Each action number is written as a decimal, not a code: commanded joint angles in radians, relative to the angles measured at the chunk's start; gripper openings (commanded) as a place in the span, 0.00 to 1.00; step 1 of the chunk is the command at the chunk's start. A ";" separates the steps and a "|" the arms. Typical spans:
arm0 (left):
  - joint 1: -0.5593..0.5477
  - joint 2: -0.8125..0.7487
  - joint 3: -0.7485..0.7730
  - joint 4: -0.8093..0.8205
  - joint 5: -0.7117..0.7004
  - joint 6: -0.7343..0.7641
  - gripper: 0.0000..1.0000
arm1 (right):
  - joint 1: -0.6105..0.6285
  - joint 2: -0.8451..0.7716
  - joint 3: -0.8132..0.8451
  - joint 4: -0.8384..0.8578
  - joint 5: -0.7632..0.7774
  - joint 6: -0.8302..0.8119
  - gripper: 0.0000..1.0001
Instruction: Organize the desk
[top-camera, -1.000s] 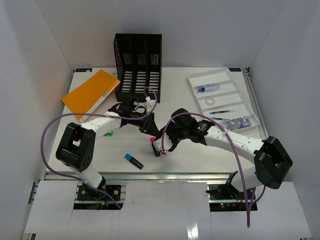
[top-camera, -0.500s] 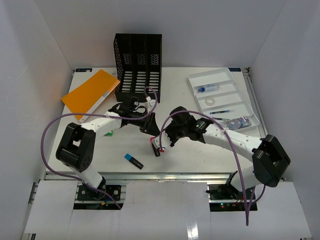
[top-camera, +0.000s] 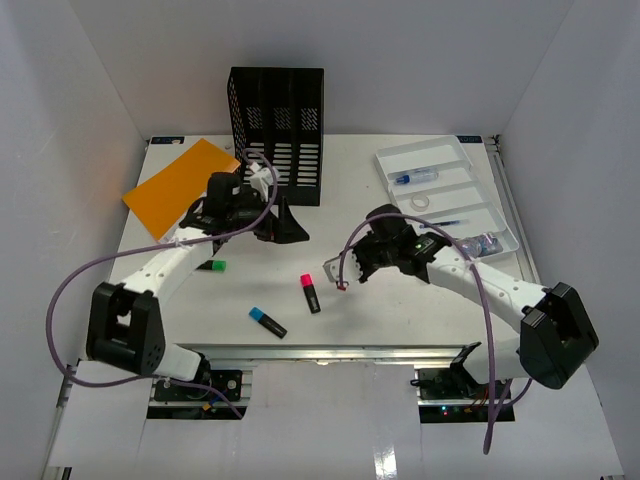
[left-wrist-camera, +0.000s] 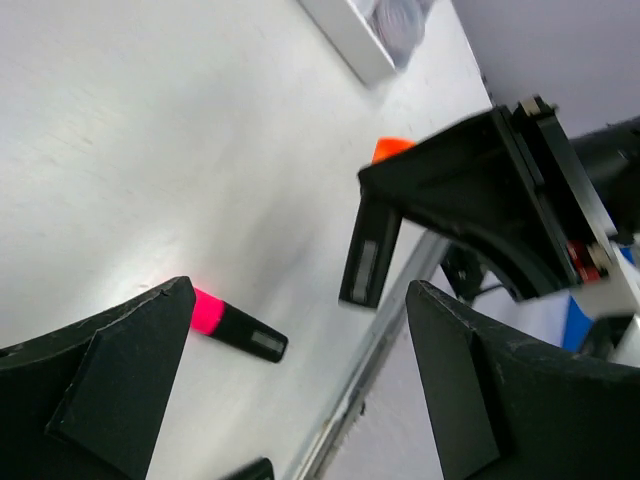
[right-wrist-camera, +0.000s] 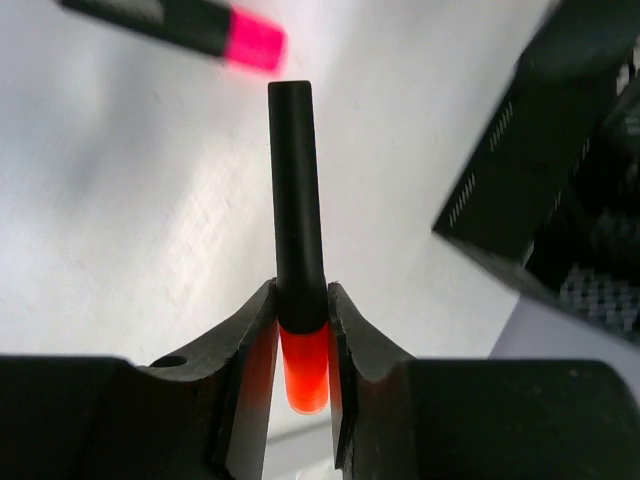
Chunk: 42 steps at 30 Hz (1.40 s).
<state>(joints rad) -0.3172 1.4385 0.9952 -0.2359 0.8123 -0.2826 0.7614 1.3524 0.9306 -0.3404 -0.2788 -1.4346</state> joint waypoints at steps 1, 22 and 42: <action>0.061 -0.193 -0.074 0.024 -0.185 0.038 0.98 | -0.171 0.010 0.050 0.073 0.040 0.140 0.09; 0.075 -0.675 -0.365 -0.027 -0.500 0.174 0.98 | -0.470 0.778 0.845 0.180 0.537 -0.041 0.09; 0.075 -0.611 -0.365 -0.010 -0.478 0.167 0.98 | -0.551 1.023 0.975 0.306 0.446 -0.189 0.36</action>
<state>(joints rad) -0.2447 0.8337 0.6342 -0.2616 0.3136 -0.1188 0.2040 2.3550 1.8524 -0.1284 0.1783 -1.5689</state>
